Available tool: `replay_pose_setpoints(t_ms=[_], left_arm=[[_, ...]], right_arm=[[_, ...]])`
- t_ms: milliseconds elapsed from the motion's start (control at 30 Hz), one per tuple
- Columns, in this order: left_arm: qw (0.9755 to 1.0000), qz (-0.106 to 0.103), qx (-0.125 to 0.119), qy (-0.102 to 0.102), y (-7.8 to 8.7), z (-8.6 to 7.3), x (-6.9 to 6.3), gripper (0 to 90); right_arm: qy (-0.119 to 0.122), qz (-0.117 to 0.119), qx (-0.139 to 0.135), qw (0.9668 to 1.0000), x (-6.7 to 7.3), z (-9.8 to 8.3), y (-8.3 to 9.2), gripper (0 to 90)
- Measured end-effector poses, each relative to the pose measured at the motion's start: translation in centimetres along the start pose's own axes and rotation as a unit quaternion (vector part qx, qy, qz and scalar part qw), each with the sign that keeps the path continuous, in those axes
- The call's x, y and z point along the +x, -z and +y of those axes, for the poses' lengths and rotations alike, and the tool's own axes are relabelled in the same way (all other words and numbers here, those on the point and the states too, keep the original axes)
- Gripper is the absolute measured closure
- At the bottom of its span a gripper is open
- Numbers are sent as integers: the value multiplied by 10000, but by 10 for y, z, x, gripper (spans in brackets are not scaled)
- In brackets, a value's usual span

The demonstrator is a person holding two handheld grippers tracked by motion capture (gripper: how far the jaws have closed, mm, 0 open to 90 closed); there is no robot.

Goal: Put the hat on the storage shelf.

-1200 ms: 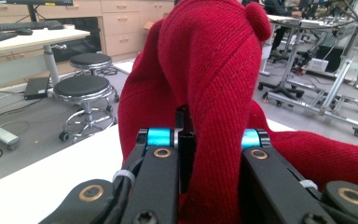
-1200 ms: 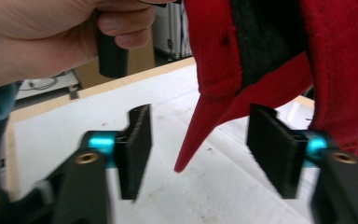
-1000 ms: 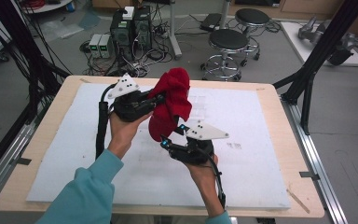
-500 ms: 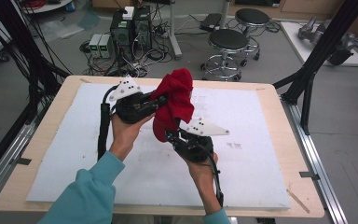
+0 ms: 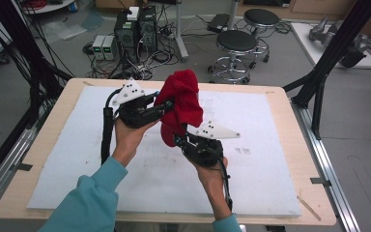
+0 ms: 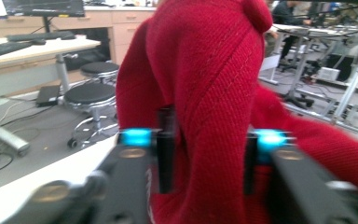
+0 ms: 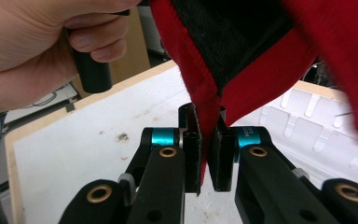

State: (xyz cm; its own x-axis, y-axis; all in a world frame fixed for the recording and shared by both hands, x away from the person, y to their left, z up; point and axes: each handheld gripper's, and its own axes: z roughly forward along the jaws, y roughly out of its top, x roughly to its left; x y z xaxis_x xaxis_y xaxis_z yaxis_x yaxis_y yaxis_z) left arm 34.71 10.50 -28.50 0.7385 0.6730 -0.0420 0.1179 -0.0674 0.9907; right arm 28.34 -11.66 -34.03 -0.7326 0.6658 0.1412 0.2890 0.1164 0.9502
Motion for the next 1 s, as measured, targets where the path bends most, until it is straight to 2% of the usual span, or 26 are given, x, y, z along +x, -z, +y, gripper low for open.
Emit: replay_pose_setpoints(t_ms=[33,67,133,167,200,267,333,433,500,567,700,833,967,1000], left_arm=[[10000,42,64,60,1,-1,2,471],[9999,27,109,106,1,-1,4,338],[9997,64,158,166,3,-1,8,189],[9996,69,158,204,4,-1,11,189],[9995,49,181,235,5,-1,13,120],[9996,3,207,182,9,-2,18,111],[9996,-30,245,106,15,-2,22,66],[9994,-148,302,-59,26,-4,27,65],[9988,-290,359,-172,32,-9,30,65],[9980,-290,473,-319,39,-16,32,65],[9961,-514,634,-327,54,-37,45,65],[9957,-593,647,-308,72,-55,57,66],[9962,-472,683,-272,88,-73,67,65],[9960,-414,753,-251,93,-80,69,65]], right_arm=[[2,-15,-7,10000,0,0,0,859],[-16,-53,-44,10000,-2,1,2,859],[6,-62,-61,10000,-2,1,2,859],[-9,-90,-63,9999,-3,1,3,859],[-5,-107,-59,9999,-6,1,3,858],[-17,-137,-63,9999,-8,2,3,859],[-5,-212,-45,9998,-12,2,5,858],[43,-302,-30,9995,-18,4,6,858],[56,-388,-69,9992,-26,9,9,858],[77,-435,-76,9990,-28,11,10,858],[154,-618,-94,9979,-39,21,13,858],[149,-778,-155,9967,-53,26,16,858],[158,-918,-191,9955,-71,28,15,857],[214,-972,-239,9947,-82,28,13,858]])
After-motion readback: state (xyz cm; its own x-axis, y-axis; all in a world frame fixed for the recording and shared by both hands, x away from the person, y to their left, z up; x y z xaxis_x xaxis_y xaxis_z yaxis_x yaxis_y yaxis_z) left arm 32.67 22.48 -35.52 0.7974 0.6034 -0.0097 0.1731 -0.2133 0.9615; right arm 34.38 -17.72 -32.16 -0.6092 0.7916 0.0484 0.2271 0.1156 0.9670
